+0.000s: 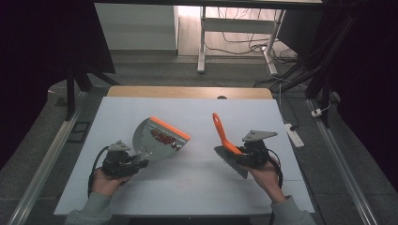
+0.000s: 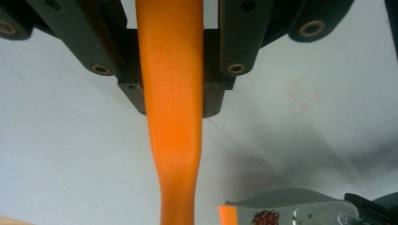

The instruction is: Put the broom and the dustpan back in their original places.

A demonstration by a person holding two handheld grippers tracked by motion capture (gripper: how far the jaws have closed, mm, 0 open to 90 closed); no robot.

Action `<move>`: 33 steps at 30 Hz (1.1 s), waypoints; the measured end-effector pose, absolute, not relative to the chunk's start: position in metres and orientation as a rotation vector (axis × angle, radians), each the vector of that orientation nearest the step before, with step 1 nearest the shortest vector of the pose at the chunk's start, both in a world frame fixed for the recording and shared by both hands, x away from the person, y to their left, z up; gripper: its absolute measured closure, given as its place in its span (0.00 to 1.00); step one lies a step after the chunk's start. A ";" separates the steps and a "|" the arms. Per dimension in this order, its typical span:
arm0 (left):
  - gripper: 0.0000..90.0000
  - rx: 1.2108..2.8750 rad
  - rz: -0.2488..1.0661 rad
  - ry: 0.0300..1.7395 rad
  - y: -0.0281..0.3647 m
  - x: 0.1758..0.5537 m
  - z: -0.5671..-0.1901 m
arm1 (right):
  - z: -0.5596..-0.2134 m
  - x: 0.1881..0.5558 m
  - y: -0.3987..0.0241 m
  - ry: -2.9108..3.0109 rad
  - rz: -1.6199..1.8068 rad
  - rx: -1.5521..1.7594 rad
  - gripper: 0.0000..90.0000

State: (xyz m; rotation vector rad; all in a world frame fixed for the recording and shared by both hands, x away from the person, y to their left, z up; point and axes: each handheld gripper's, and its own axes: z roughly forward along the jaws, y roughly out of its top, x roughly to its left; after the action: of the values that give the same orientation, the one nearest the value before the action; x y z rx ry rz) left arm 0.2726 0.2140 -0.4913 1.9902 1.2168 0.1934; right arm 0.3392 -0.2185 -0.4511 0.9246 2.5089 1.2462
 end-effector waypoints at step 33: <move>0.68 1.830 0.274 1.513 0.223 0.252 -0.508 | -0.462 0.331 -0.228 2.585 1.286 1.045 0.78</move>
State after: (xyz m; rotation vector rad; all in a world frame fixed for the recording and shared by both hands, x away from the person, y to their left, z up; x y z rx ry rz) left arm 0.2524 0.2231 -0.5080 1.8299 1.5131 0.2743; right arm 0.3310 -0.2283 -0.4621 1.0446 2.5847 1.2857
